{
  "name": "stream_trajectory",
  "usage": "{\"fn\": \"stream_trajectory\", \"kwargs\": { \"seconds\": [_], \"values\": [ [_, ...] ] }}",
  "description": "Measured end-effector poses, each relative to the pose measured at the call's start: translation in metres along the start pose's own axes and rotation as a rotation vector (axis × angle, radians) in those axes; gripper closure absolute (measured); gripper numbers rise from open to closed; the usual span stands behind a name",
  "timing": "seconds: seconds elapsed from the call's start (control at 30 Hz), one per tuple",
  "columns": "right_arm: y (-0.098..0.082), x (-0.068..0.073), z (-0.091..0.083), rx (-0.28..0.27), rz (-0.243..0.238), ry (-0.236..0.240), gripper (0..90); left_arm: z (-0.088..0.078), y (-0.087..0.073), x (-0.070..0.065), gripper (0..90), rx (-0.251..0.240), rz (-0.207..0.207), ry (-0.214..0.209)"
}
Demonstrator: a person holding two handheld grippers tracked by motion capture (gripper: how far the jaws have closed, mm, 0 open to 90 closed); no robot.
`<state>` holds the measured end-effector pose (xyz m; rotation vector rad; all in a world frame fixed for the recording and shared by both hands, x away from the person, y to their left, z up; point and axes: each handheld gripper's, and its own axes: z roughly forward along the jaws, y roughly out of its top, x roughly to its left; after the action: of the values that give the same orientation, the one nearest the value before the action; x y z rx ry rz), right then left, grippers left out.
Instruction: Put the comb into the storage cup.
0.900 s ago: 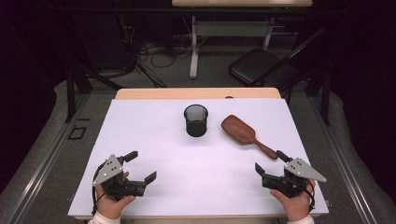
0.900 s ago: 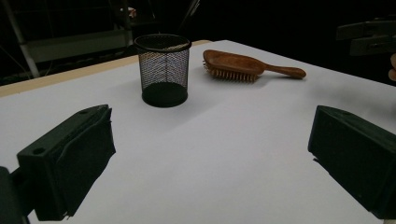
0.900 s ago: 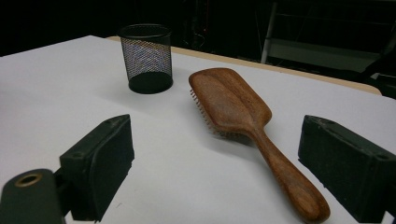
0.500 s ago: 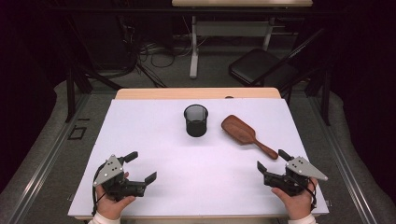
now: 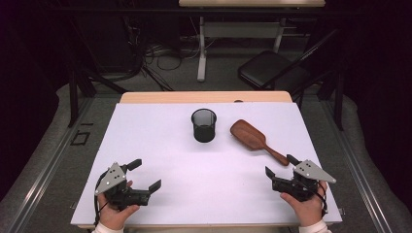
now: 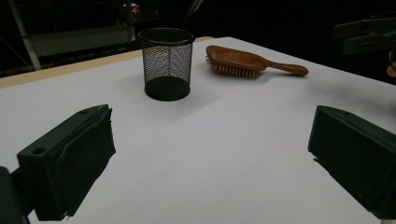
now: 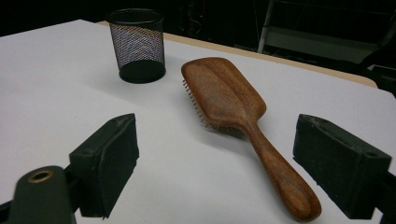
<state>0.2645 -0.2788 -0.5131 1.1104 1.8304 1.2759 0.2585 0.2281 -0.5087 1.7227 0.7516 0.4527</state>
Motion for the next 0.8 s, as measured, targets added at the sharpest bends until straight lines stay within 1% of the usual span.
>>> {"fn": "stream_trajectory", "kwargs": {
  "seconds": [0.17,0.2,0.27,0.33,0.37,0.43,0.47,0.53,0.57,0.7,0.73,0.8],
  "values": [
    [0.0,-0.001,0.004,0.015,0.004,0.002,13.7,0.0,0.0,0.001,0.4,0.001,-0.001,0.003],
    [0.0,-0.002,0.006,0.045,0.007,-0.001,13.6,0.0,0.0,0.001,0.4,0.0,-0.003,0.004],
    [-0.001,-0.003,0.006,0.047,0.012,0.003,13.3,0.001,0.0,0.001,0.4,-0.001,-0.006,0.007],
    [-0.003,-0.004,0.007,0.079,0.019,0.01,11.8,0.002,0.0,0.001,0.4,0.006,-0.008,-0.002],
    [-0.004,-0.005,0.008,0.109,0.027,0.012,11.0,0.002,0.0,0.001,0.4,0.011,-0.005,-0.001],
    [-0.004,-0.005,0.009,0.113,0.029,0.013,11.0,0.003,0.0,0.0,0.4,0.011,-0.004,-0.001],
    [-0.004,-0.005,0.009,0.131,0.046,0.02,10.1,0.003,0.001,-0.001,0.4,0.01,-0.004,-0.001],
    [-0.004,-0.006,0.009,0.135,0.053,0.026,9.1,0.003,0.001,-0.001,0.4,0.007,-0.004,-0.005],
    [-0.003,-0.006,0.01,0.152,0.066,0.038,6.7,0.003,0.001,-0.001,0.4,0.006,-0.005,-0.006],
    [-0.002,-0.006,0.012,0.17,0.056,0.04,4.4,0.003,0.001,0.0,0.4,0.009,-0.009,-0.004],
    [0.0,-0.007,0.014,0.188,0.053,0.043,3.7,0.003,0.0,0.0,0.4,0.009,-0.009,-0.002],
    [0.002,-0.007,0.016,0.195,0.052,0.045,2.9,0.002,0.0,0.001,0.4,0.011,-0.009,-0.003]
  ]
}}
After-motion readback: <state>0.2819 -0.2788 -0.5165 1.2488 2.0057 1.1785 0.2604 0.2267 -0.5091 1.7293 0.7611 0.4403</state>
